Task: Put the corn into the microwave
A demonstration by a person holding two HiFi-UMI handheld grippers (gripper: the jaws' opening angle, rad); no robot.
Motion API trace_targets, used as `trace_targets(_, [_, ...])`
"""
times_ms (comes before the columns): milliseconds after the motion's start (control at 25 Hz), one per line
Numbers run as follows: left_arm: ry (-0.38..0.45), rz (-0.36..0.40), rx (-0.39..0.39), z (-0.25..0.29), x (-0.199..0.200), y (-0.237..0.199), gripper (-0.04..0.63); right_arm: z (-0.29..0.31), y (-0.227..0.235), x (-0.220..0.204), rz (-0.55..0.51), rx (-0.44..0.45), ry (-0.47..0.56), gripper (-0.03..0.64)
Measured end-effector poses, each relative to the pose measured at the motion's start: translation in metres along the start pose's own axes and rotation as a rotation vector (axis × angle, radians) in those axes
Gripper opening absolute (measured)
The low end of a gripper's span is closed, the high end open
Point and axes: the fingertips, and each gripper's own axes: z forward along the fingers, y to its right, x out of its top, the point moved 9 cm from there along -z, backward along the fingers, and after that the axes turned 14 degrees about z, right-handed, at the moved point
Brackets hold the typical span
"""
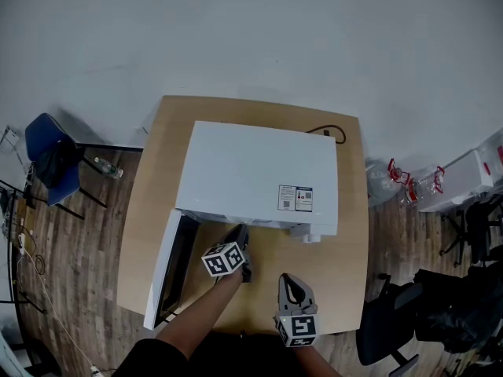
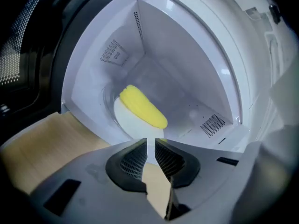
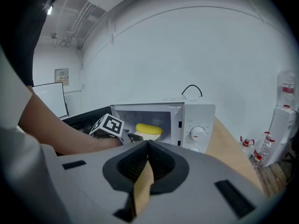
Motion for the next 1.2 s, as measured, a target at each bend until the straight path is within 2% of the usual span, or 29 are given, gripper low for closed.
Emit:
trace_targets(80, [-0.017,0.037,0.030,0.001,-0.001,-0.003,0.031,-0.002,0.000,-0.001,0.004,-0.003,-0.001,0.060])
trace_targets(280, [-0.043,0.052,0.045,0.006,-0.001,-0.007,0.074,-0.002,0.004,-0.002,0.012,-0.013,-0.006,0.060])
trace_targets(480, [-0.080,0.190,0.086,0.009,0.000,-0.004,0.080,-0.001,0.009,-0.003,0.023,-0.016,-0.008,0.060])
trace_targets(560, [-0.089,0.222,0.093,0.010,0.001,-0.003,0.080,-0.001,0.010,-0.002,0.021,-0.020,-0.009,0.060])
trace_targets(840, [-0.086,0.227,0.084,0.020,0.008,-0.006,0.080,0.003,0.013,-0.002,0.033,-0.031,-0.015,0.060])
trace_targets(1000, [-0.084,0.200,0.093,0.021,0.011,-0.010,0.080,0.005,0.013,-0.002,0.041,-0.039,-0.023,0.060])
trace_targets(1200, [-0.091,0.237,0.098,0.019,0.013,-0.007,0.081,0.008,0.014,-0.003,0.059,-0.042,-0.032,0.060])
